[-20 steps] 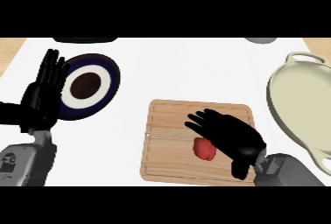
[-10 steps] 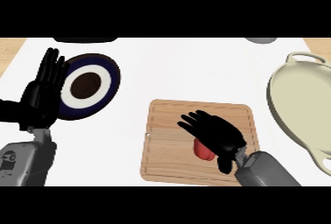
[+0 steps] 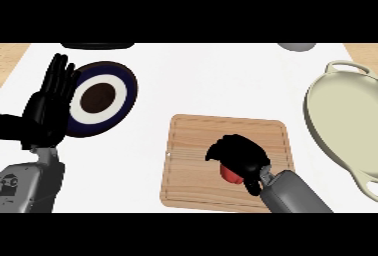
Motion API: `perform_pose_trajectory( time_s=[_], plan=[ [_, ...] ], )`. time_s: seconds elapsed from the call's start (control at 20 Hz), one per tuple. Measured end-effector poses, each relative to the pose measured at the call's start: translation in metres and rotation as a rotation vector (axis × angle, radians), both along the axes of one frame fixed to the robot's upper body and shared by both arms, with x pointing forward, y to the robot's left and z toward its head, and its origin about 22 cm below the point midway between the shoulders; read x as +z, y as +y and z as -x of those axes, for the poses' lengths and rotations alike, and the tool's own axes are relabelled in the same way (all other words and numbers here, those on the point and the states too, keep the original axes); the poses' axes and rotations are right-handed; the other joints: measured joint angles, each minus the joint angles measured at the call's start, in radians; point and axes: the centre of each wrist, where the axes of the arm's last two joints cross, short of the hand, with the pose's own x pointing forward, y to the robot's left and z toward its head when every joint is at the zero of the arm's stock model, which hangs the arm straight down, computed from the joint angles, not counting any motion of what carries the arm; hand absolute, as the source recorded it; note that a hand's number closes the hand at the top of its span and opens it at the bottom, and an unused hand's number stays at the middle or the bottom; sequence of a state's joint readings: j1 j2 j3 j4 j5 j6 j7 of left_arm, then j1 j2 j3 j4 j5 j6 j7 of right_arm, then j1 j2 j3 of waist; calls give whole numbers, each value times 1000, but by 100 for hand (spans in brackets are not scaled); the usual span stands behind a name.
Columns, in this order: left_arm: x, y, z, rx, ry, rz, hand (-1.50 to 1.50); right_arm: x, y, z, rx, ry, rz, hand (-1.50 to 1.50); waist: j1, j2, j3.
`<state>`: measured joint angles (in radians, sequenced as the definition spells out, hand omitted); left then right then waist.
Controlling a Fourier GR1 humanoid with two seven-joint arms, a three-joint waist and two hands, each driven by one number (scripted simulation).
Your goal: Pick the bell pepper from the cutting board and place it in the pot
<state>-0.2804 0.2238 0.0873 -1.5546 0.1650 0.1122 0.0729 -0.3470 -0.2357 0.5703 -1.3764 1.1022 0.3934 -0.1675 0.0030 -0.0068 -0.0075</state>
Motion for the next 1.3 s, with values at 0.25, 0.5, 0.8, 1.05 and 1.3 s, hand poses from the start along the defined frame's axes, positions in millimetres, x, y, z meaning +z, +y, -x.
perform_pose_trajectory(
  time_s=[0.25,0.5,0.8,1.05,1.3],
  plan=[
    [3,-2,0,5,-3,-7,0,-4,7,4,91,-59,-19,150,0,-7,-5],
    [-4,-1,3,5,0,-7,0,-5,15,8,129,-99,-12,150,-1,-9,-8],
    [-3,0,1,10,-3,-3,0,11,10,27,93,-211,-35,150,-8,-2,-1],
    [-5,3,8,25,3,-3,0,16,41,80,-28,-225,-171,150,-19,-2,4],
    [-7,10,7,37,2,-10,0,38,57,134,-195,-250,-334,150,-30,-2,6]
  ],
)
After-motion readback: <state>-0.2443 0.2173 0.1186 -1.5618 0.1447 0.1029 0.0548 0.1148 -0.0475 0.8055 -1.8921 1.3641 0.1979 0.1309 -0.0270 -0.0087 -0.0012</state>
